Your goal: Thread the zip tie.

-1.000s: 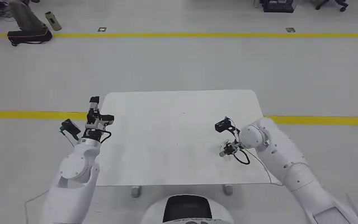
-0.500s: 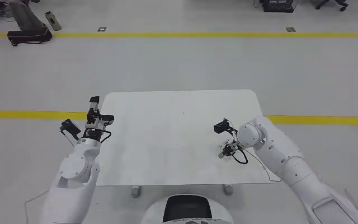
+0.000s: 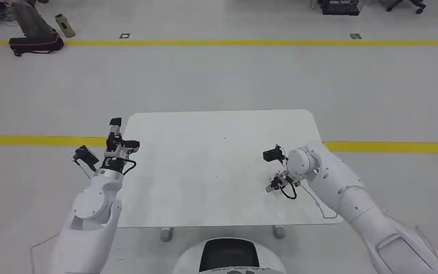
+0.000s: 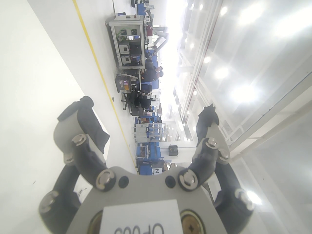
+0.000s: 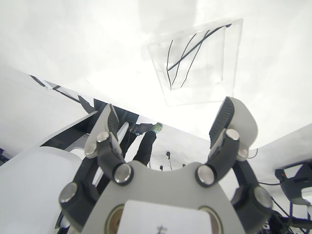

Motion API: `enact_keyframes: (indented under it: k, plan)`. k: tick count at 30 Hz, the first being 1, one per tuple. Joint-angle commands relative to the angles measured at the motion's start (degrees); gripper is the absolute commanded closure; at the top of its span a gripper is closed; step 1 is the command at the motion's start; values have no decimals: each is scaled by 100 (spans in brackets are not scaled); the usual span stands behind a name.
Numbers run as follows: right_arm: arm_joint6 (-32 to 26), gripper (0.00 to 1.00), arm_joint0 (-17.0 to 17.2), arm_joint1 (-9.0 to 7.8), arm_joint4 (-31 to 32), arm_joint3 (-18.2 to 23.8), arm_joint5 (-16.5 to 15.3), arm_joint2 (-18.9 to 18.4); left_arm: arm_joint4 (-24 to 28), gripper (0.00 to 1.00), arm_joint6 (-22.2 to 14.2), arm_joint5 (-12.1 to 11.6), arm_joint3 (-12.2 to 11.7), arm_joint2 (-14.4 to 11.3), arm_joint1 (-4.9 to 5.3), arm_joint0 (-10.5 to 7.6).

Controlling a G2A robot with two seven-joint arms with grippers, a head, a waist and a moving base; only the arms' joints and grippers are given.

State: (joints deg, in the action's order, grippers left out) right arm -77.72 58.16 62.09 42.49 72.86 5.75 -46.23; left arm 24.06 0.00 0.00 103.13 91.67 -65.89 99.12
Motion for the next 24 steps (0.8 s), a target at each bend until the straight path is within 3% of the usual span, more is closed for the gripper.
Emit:
enact_keyframes:
  k: [1,24]
  plan:
    - [30,0,3,9,43,30,194,-6,0,0,0,0,0,0,0,0]
    - [125,0,59,24,253,163,611,-88,0,0,0,0,0,0,0,0]
